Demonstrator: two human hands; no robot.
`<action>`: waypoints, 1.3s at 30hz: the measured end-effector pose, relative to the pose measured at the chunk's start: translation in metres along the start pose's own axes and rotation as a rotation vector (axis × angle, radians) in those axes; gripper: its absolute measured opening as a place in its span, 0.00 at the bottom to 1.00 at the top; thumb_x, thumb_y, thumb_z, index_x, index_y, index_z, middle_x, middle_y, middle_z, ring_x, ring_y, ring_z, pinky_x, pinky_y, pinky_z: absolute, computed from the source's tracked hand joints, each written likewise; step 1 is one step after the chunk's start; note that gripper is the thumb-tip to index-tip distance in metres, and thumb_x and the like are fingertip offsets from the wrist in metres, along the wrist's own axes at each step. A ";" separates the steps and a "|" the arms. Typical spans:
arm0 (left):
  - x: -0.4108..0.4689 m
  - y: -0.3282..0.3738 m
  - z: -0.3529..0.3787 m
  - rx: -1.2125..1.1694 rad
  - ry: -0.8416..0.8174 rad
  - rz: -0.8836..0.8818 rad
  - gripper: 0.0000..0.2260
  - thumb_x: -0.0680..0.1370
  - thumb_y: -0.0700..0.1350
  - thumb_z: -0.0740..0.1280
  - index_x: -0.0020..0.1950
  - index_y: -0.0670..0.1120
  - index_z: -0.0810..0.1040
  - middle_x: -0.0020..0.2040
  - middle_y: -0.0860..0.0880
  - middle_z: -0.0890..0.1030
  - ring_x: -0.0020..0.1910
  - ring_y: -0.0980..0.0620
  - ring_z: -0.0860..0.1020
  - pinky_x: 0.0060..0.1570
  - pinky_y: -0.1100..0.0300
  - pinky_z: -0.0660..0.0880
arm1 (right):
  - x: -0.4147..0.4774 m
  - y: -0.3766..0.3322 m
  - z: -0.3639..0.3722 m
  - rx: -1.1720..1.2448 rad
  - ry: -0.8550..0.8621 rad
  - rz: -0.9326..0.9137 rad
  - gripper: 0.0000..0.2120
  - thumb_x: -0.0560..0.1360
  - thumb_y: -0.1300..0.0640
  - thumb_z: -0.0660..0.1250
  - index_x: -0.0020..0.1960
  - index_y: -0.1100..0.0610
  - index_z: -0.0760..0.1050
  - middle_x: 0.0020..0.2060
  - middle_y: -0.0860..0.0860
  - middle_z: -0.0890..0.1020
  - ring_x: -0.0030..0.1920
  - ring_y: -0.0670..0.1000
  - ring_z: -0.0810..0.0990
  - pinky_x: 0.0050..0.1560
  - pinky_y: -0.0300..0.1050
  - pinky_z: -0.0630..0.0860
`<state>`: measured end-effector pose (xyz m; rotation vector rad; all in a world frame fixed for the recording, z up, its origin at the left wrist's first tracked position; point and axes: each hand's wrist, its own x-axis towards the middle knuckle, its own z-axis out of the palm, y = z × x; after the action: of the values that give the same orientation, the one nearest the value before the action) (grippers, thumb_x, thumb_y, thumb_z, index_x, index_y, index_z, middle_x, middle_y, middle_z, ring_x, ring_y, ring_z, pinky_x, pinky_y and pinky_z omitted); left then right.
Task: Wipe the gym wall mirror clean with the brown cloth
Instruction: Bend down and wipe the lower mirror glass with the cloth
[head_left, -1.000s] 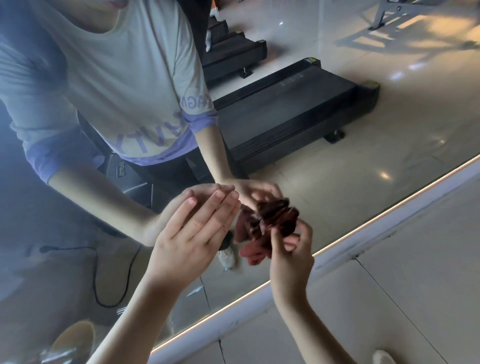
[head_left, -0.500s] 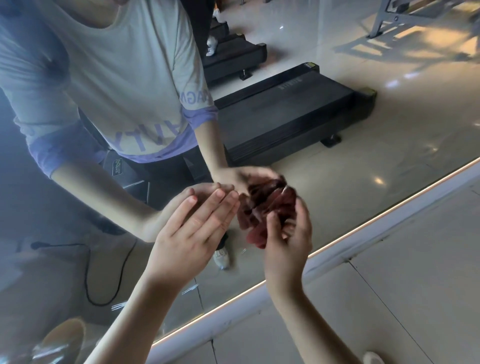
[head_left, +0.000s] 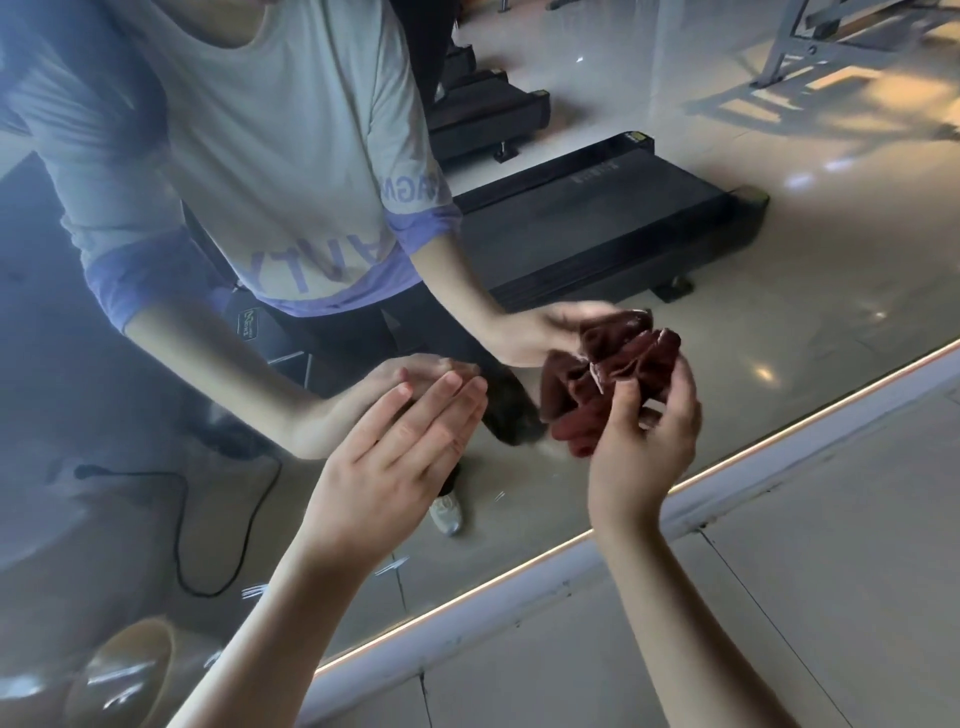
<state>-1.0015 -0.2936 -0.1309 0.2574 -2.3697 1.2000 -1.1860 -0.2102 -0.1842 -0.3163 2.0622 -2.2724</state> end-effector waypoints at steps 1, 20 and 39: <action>-0.003 -0.001 -0.002 -0.002 -0.001 -0.017 0.22 0.81 0.40 0.59 0.76 0.42 0.67 0.76 0.48 0.65 0.81 0.47 0.53 0.79 0.50 0.51 | -0.008 0.000 0.000 -0.011 -0.027 -0.012 0.21 0.78 0.58 0.66 0.71 0.56 0.71 0.54 0.47 0.73 0.49 0.44 0.78 0.53 0.54 0.79; -0.023 -0.001 0.010 -0.213 0.040 -0.131 0.25 0.84 0.39 0.52 0.81 0.41 0.53 0.82 0.47 0.52 0.81 0.49 0.50 0.77 0.52 0.52 | -0.026 0.021 -0.004 -0.113 -0.212 -0.409 0.18 0.76 0.59 0.64 0.65 0.60 0.74 0.53 0.50 0.75 0.53 0.52 0.77 0.54 0.34 0.72; -0.045 -0.001 0.013 -0.085 0.051 -0.059 0.27 0.81 0.38 0.54 0.81 0.40 0.55 0.83 0.47 0.47 0.81 0.50 0.47 0.77 0.54 0.51 | -0.054 0.053 -0.008 -0.188 -0.387 -0.355 0.17 0.73 0.58 0.65 0.61 0.51 0.71 0.55 0.50 0.76 0.54 0.56 0.78 0.55 0.44 0.74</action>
<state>-0.9664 -0.3070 -0.1586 0.2637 -2.3454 1.0633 -1.1399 -0.1988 -0.2434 -1.1159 2.1376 -1.9628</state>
